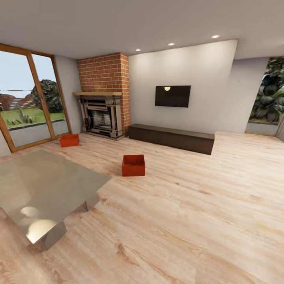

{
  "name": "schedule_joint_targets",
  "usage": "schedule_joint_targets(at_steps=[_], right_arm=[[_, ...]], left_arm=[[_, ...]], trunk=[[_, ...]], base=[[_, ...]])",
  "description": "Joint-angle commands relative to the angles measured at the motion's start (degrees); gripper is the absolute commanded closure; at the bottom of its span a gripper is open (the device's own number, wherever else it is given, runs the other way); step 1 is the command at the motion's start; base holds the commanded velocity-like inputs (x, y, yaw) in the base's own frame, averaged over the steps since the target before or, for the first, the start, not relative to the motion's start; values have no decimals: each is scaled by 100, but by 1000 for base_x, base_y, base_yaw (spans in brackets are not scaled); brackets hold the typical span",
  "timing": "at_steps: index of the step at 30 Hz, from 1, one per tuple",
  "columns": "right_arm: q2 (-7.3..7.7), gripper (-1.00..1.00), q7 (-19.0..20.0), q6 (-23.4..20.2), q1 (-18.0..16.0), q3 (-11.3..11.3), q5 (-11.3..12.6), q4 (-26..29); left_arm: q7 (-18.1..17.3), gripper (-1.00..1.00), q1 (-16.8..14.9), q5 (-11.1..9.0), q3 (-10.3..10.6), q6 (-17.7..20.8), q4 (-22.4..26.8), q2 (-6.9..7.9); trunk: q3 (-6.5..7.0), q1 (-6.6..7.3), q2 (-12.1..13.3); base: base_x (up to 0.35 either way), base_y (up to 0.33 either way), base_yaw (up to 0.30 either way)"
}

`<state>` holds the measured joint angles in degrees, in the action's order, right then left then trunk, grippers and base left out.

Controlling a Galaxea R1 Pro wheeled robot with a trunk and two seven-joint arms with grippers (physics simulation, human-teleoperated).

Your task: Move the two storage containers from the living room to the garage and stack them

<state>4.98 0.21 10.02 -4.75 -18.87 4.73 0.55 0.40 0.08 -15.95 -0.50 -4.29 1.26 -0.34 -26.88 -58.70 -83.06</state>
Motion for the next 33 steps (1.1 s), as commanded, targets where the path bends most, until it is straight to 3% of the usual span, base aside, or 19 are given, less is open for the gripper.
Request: schedule_joint_targets(at_steps=[1, 33], right_arm=[[0, -100, 3, 14, -4, -47, 48, -3], [5, -100, -3, 17, -6, -47, 51, -3]], left_arm=[[4, -100, 1, -23, -3, -11, 5, -1], [4, -100, 1, -23, -3, -11, 5, 0]], trunk=[[-5, -3, -2], [-5, -3, -2]], base=[[322, 0, 0], [322, 0, 0]])
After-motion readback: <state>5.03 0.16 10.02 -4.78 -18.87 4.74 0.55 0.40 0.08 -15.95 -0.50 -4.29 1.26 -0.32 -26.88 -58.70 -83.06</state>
